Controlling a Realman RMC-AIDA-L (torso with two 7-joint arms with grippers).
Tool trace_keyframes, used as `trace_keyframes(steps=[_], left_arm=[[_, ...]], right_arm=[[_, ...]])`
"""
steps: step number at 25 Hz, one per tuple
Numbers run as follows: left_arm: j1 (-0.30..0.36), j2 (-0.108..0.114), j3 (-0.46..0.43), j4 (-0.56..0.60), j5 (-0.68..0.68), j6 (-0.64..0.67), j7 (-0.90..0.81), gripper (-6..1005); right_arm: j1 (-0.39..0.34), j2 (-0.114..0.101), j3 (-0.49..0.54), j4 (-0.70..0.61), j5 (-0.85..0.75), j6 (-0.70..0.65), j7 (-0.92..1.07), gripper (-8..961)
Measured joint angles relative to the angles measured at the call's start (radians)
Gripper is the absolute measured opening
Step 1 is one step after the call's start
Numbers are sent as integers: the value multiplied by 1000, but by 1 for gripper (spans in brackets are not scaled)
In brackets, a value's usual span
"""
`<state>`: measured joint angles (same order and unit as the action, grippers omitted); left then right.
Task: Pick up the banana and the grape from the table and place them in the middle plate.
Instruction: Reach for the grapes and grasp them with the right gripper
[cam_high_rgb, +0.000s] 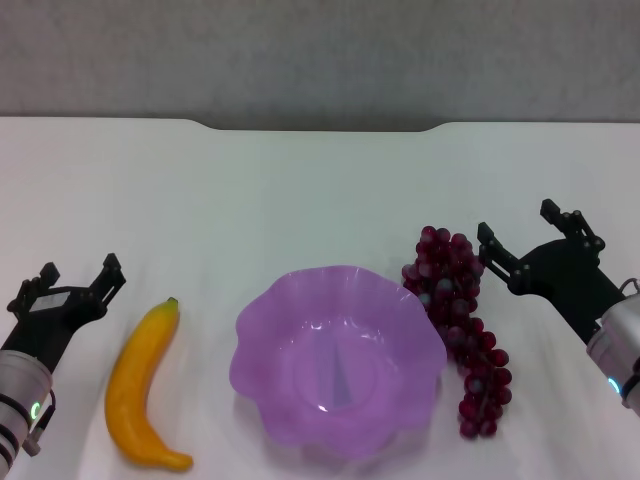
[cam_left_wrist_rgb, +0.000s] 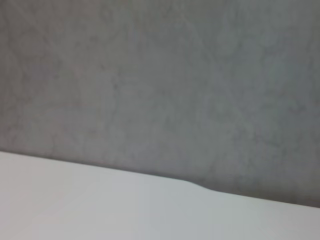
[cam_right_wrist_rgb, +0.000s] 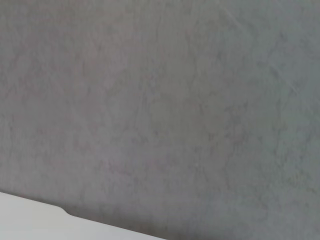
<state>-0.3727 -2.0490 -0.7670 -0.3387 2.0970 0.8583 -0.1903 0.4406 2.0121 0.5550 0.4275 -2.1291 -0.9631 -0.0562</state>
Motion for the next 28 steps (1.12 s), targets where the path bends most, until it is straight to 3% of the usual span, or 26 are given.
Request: trace_keyframes(steps=[12,17,20,23,25,28], left_arm=[[-1,4,8,-5,1,-33,6,882],[7,5,8,0,4,-32,8,882],[8,5,8,0,4,-31,9,882],[7,4,6,0,5,-31,9,882],[7,4,4,1,5,-32,10,882],[8,4,2,3,5,-35,11,882]], right_arm=[[-2,-1,0,18,-6,7,-2,893],[-3,-31,16,112,-8,80,-8,892],[-34,-83,77,249,-9,210,-59,892],[-115,-122,212,449,-9,399,-201,892],[-182,-121,321,575,-9,547,-323,892],[-264,-75,520,733,-9,838,-483,892]])
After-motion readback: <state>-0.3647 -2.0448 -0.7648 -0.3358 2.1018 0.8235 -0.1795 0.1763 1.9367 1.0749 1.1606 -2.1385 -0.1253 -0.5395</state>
